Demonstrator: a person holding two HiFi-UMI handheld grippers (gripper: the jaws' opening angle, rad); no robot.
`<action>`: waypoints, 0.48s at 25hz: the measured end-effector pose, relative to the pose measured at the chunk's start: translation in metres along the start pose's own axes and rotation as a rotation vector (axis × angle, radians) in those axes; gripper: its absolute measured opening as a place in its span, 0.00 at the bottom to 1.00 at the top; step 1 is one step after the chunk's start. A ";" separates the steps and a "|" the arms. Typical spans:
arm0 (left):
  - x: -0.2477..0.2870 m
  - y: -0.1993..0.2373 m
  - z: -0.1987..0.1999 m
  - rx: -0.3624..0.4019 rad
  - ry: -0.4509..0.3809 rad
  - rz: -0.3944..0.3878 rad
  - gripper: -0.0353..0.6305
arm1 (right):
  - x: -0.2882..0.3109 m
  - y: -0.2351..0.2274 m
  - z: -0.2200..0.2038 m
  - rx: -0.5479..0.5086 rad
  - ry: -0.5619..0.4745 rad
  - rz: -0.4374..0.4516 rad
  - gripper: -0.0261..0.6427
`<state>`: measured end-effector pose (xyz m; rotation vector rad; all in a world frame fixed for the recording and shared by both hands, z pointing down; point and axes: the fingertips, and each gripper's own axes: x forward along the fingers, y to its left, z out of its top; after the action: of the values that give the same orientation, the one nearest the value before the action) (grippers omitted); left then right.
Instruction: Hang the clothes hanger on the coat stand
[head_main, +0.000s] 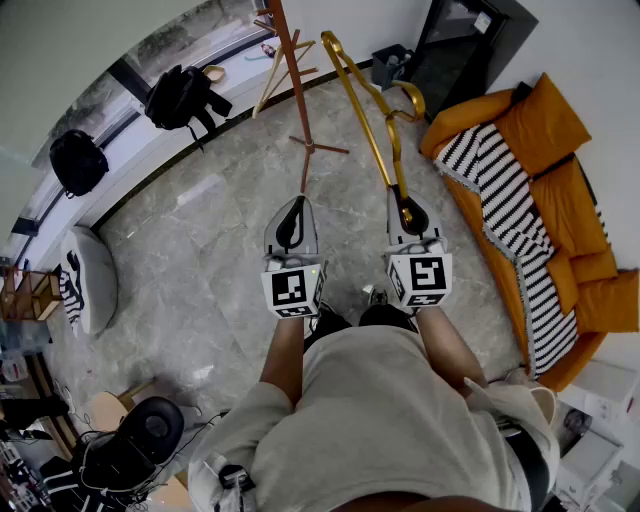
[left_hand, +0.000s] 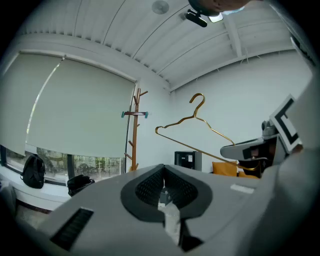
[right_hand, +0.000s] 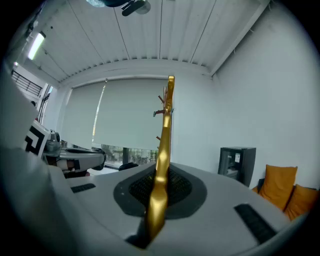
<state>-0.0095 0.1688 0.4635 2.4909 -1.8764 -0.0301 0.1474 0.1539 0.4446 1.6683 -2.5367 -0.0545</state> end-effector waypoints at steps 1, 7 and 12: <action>-0.002 0.001 -0.001 0.001 0.004 0.000 0.07 | 0.000 0.003 -0.001 0.004 0.003 0.010 0.05; -0.013 0.013 -0.011 -0.012 0.027 0.003 0.07 | 0.000 0.023 -0.009 -0.002 0.025 0.055 0.05; -0.024 0.026 -0.018 -0.024 0.041 0.004 0.07 | 0.002 0.036 -0.013 -0.009 0.038 0.058 0.06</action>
<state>-0.0405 0.1850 0.4819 2.4535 -1.8538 -0.0016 0.1150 0.1667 0.4608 1.5762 -2.5511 -0.0291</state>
